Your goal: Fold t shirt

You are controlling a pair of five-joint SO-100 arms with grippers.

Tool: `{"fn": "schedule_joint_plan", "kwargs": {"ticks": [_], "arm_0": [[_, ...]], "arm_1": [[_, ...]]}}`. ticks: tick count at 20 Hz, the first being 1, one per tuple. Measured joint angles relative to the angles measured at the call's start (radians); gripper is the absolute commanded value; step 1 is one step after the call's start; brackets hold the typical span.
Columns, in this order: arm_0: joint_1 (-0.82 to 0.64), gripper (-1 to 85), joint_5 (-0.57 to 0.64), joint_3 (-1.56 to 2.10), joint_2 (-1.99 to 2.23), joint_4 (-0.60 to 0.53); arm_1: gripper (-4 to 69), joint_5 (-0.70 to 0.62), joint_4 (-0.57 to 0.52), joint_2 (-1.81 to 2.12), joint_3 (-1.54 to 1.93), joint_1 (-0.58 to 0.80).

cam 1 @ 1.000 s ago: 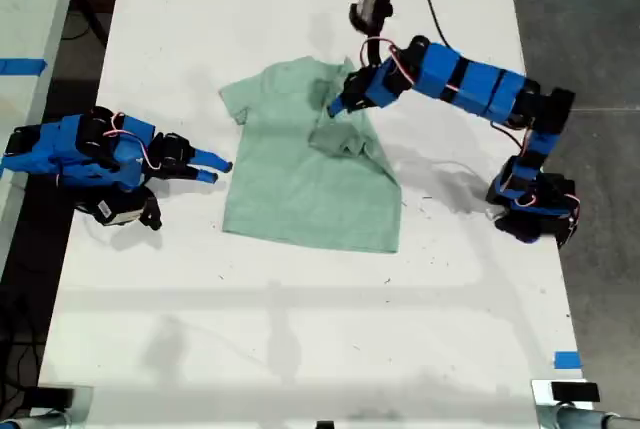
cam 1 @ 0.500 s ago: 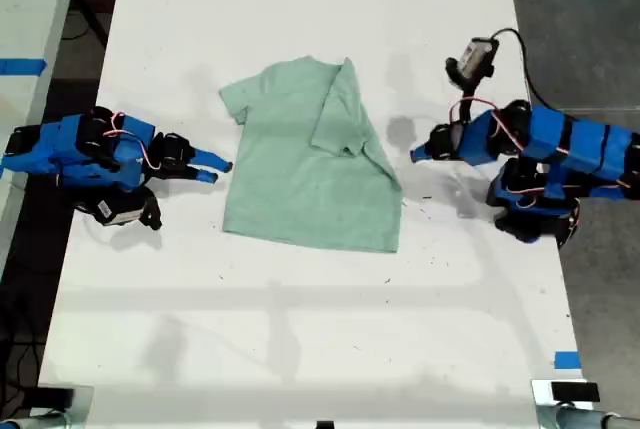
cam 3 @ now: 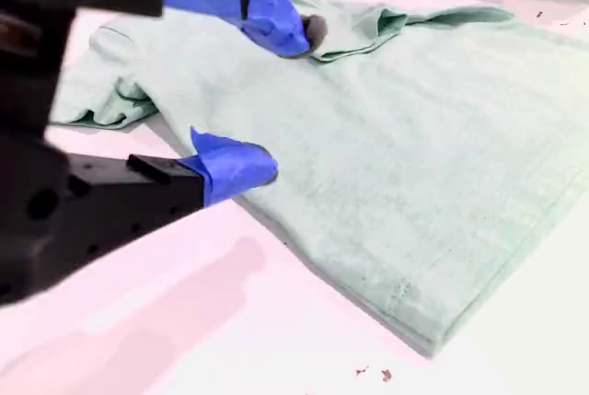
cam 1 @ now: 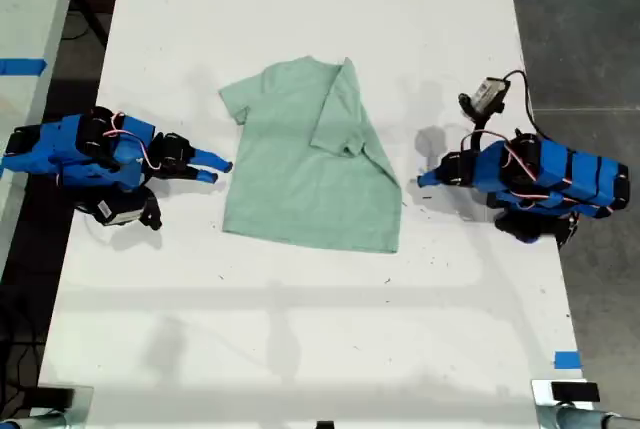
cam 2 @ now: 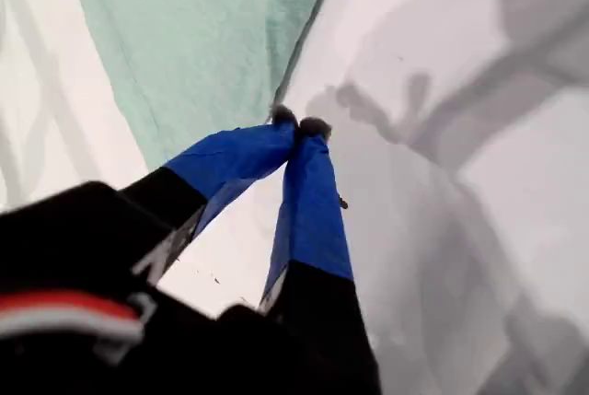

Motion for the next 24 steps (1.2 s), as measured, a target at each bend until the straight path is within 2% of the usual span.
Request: {"fn": "schedule_joint_plan", "kwargs": {"ticks": [15,18,24], "arm_0": [[-0.041,18.0,0.0,0.0,0.0,0.0],[0.029,18.0,0.0,0.0,0.0,0.0],[-0.055,19.0,0.023,0.0,0.0,0.0]], "arm_1": [[1.5,0.046,0.009,0.0,0.003,-0.006],[1.5,0.046,0.015,0.0,0.005,-0.006],[1.5,0.046,0.015,0.0,0.005,-0.006]]}}
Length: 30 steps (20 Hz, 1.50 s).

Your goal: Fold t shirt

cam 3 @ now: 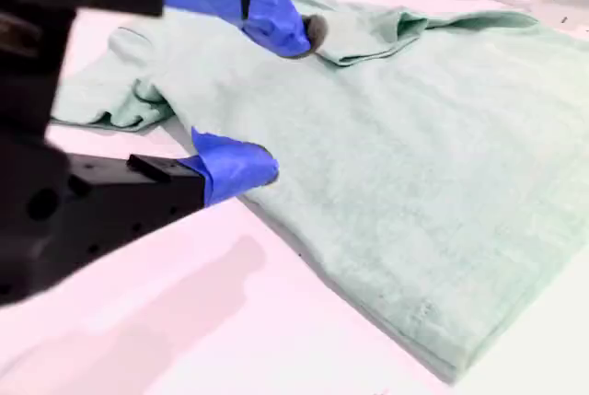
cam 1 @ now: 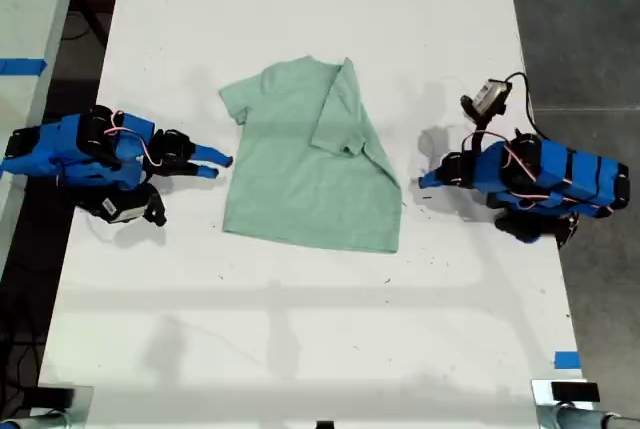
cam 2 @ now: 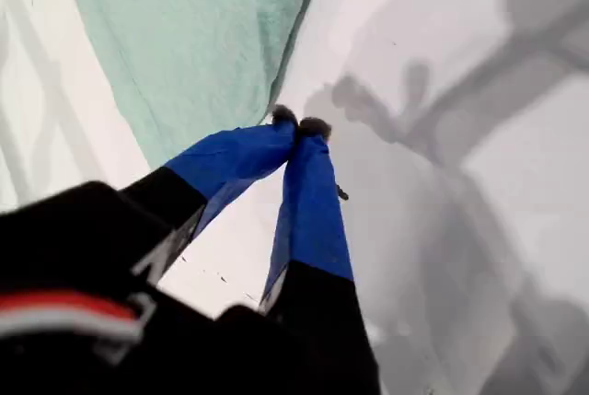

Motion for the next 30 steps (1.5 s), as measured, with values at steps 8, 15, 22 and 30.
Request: {"fn": "schedule_joint_plan", "kwargs": {"ticks": [8,15,22,30], "arm_0": [[0.02,22.8,-0.005,0.0,0.0,0.005],[0.02,11.5,-0.005,0.0,0.0,0.005],[-0.003,-0.1,0.17,-0.011,0.0,-0.037],[0.078,-0.1,0.144,-0.014,0.0,-0.061]], "arm_1": [[1.5,0.006,0.0,0.0,0.002,0.0],[1.5,0.008,0.0,0.0,0.002,0.0],[1.5,0.008,0.0,0.0,0.002,0.0],[1.5,0.009,0.0,0.0,0.002,0.0]]}}
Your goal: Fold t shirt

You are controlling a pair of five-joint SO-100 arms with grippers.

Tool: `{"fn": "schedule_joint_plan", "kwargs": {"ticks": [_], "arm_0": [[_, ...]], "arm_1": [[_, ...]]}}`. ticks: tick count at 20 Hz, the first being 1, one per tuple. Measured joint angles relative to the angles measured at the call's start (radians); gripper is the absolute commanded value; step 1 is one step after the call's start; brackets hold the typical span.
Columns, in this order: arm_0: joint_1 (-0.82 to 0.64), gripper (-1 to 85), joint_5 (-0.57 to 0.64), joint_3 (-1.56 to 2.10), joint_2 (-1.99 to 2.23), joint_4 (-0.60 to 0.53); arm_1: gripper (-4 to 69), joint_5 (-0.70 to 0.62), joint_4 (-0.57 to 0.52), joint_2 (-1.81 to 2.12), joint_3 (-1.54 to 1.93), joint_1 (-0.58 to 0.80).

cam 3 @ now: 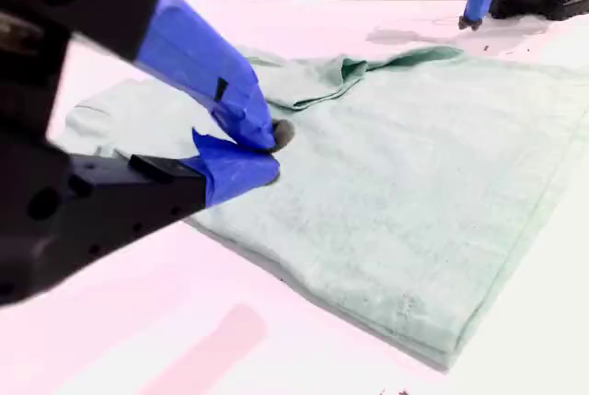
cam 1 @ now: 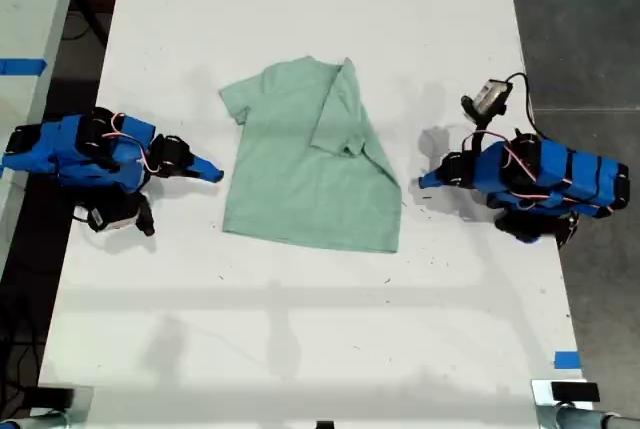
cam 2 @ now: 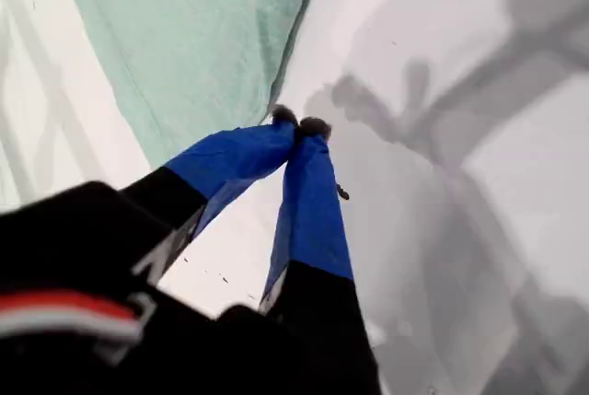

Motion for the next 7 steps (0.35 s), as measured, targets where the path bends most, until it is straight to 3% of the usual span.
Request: {"fn": "schedule_joint_plan", "kwargs": {"ticks": [7], "arm_0": [[0.006,-0.1,-0.069,-0.008,0.0,0.003]], "arm_1": [[1.5,0.0,0.0,0.0,0.0,0.0]]}}
